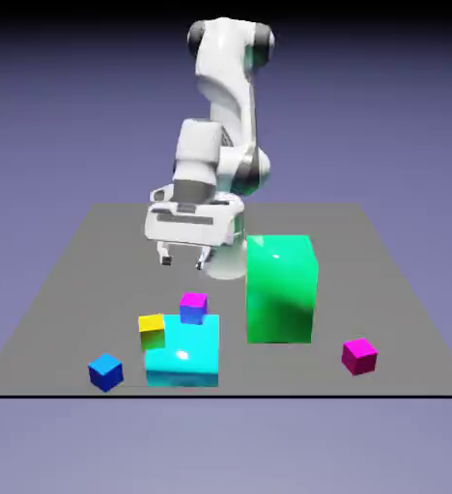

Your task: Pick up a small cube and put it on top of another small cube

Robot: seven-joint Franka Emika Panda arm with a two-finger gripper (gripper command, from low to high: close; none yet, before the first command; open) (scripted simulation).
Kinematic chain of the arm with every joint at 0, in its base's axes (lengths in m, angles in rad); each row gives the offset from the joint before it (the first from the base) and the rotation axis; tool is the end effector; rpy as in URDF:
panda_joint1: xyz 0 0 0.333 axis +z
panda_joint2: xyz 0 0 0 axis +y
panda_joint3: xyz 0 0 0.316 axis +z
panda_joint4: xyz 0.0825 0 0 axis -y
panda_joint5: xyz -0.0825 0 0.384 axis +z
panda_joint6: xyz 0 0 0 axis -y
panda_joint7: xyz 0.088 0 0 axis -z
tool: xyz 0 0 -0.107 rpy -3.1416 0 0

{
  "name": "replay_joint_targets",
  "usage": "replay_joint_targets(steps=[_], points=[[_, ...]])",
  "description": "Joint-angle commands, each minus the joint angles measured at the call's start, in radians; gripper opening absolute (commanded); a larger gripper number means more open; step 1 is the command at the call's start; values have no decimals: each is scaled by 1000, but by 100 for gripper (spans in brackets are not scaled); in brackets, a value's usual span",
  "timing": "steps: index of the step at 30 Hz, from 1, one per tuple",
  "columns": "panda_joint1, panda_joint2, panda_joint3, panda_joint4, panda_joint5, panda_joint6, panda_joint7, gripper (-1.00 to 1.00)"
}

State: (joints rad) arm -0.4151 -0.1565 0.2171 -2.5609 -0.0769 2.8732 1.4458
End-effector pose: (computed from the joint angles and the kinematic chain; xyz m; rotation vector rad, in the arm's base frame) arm 0.4699 -0.0898 0.3715 -2.0281 2.0246 -0.6096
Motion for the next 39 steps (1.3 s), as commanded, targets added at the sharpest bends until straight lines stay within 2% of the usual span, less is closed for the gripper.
replay_joint_targets(steps=[1,26,28,33,34,39], points=[[-27,26,13,15,-5,-10,44,0],[-686,663,348,400,-123,-263,1131,0],[-700,677,355,408,-126,-268,1154,0],[-595,834,246,453,-206,-150,1205,0],[-595,834,246,453,-206,-150,1205,-100],[-691,690,347,411,-132,-259,1158,-100]])
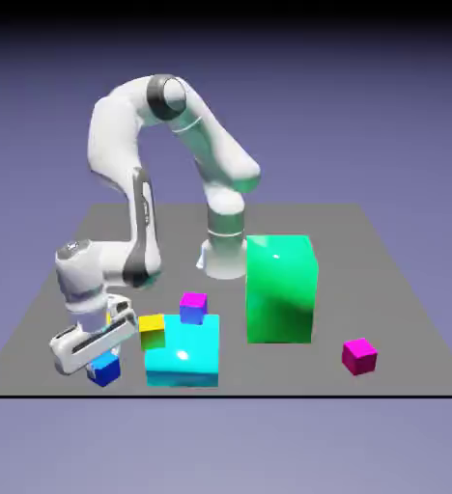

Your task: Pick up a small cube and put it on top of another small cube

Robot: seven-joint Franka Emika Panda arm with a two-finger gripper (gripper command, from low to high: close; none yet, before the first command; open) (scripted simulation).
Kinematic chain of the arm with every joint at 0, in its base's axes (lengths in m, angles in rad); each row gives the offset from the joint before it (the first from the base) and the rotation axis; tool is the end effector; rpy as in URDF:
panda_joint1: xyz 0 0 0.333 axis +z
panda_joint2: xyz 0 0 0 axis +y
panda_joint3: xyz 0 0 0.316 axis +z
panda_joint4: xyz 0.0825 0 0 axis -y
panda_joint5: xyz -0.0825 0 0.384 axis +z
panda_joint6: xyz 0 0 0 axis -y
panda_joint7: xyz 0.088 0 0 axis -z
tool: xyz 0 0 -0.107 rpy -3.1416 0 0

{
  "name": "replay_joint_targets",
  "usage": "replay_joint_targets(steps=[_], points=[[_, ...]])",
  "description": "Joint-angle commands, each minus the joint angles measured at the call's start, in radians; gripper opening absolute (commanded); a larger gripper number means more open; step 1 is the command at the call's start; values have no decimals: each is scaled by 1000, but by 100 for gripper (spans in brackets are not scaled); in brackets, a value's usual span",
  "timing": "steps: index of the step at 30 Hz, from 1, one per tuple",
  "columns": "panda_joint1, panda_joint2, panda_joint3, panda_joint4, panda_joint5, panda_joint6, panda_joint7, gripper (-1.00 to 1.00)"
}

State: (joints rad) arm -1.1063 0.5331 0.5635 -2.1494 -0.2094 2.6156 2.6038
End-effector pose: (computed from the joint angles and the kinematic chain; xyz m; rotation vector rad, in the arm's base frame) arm 0.4921 -0.2872 0.1892 -0.1648 3.0161 0.1912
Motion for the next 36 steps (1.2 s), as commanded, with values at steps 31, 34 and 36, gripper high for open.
replay_joint_targets(steps=[31,34,36], points=[[637,-670,-326,-555,510,-143,-952,-100],[633,-701,-330,-543,504,-186,-949,100],[627,-763,-338,-518,494,-273,-943,100]])
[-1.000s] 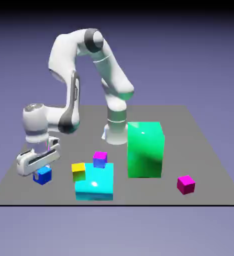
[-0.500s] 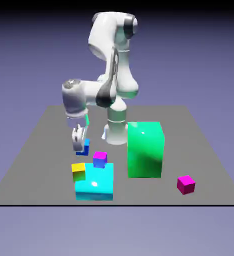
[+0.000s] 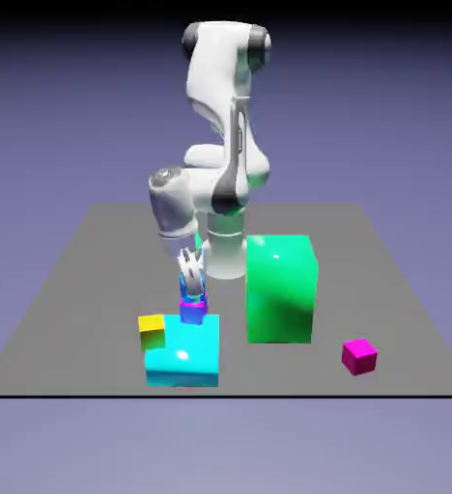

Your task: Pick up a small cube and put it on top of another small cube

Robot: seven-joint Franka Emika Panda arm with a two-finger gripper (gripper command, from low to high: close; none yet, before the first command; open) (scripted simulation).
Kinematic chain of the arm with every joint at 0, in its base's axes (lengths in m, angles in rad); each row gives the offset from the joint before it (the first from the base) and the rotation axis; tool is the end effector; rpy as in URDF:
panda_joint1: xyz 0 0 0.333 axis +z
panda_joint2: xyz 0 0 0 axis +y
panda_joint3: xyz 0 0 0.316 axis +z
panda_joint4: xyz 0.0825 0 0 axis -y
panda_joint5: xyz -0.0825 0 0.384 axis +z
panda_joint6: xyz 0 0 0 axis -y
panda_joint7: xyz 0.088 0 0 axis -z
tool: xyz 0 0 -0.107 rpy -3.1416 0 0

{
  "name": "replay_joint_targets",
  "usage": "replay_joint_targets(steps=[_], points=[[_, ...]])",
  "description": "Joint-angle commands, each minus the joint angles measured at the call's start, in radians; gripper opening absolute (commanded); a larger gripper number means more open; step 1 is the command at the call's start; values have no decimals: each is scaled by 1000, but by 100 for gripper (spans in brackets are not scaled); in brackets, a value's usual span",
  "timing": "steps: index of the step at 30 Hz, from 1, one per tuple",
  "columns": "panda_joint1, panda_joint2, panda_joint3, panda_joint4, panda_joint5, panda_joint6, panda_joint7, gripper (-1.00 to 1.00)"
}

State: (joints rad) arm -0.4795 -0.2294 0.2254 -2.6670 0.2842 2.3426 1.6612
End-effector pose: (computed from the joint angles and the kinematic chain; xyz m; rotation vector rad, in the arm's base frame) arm 0.3851 -0.0995 0.3033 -1.4909 2.6986 0.2536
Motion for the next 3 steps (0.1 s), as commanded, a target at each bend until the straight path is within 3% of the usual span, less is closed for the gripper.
replay_joint_targets(steps=[1,3], points=[[-3,-31,-4,13,-5,-44,3,100],[-7,-66,-9,27,-12,-93,7,100]])
